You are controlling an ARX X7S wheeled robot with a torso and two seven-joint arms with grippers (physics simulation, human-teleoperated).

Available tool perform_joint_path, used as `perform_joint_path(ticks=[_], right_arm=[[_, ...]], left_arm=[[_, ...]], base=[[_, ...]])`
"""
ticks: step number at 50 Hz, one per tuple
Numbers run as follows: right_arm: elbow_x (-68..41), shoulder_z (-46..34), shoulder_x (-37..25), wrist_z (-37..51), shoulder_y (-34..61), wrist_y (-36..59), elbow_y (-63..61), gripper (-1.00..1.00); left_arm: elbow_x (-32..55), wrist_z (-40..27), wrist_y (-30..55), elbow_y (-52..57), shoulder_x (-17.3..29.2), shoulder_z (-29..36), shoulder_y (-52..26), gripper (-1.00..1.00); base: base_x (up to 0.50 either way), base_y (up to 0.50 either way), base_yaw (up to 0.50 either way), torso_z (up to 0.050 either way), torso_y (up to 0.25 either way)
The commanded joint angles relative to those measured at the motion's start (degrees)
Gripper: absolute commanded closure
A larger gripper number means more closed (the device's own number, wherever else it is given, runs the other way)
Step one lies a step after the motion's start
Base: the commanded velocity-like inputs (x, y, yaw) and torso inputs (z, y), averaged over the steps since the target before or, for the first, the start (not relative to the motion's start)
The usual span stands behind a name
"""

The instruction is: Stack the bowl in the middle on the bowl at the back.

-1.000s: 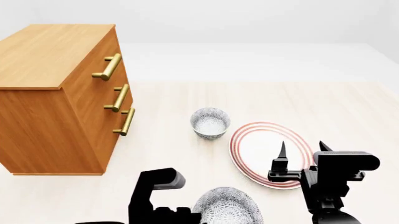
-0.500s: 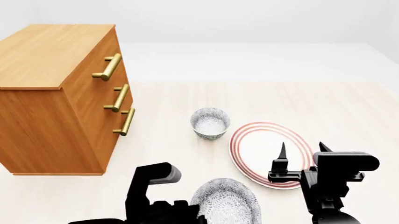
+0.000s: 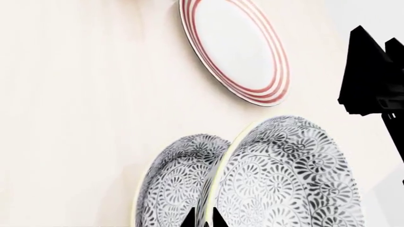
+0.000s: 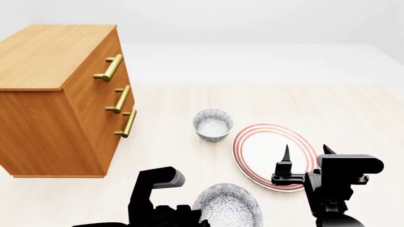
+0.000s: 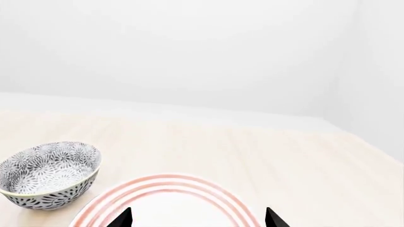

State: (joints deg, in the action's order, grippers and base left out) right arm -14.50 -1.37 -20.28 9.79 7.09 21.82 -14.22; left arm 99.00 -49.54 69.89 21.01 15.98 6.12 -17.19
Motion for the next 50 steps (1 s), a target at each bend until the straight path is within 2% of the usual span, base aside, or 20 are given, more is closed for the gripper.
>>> perform_joint_path(ticks=[1, 11, 12, 35, 43, 50], right_arm=[[-0.2, 0.0, -0.1, 0.1, -0.1, -0.2, 0.3, -1.00], [-0.2, -0.3, -0.1, 0.1, 0.2, -0.3, 0.9, -1.00], [-0.3, -0.3, -0.1, 0.1, 0.2, -0.3, 0.9, -1.00], [-0.7, -0.2, -0.4, 0.5, 0.0, -0.7, 1.0, -1.00], [-0.8, -0.3, -0.5, 0.6, -0.2, -0.6, 0.6, -1.00], [-0.9, -0.4, -0.7, 0.8, -0.3, -0.2, 0.2, -1.00]], left_arm=[[0.7, -0.1, -1.1, -0.1, 0.2, 0.4, -0.3, 1.00], [0.5, 0.0, -1.5, 0.0, 0.5, 0.9, -0.4, 1.00], [0.5, 0.1, -1.5, -0.1, 0.5, 1.0, -0.4, -1.00], [2.5, 0.3, -2.4, 2.4, 1.7, 1.4, -0.6, -1.00], [5.6, -0.6, -4.0, 5.9, 3.0, -0.9, -1.8, -1.00], [6.0, 0.9, -7.1, 7.7, 4.1, -5.7, -4.2, -1.00]], base=[[0.00, 0.00, 0.00, 0.000, 0.000], [0.00, 0.00, 0.00, 0.000, 0.001], [0.00, 0.00, 0.00, 0.000, 0.000], [0.00, 0.00, 0.00, 0.000, 0.000], [0.00, 0.00, 0.00, 0.000, 0.000], [0.00, 0.00, 0.00, 0.000, 0.000]])
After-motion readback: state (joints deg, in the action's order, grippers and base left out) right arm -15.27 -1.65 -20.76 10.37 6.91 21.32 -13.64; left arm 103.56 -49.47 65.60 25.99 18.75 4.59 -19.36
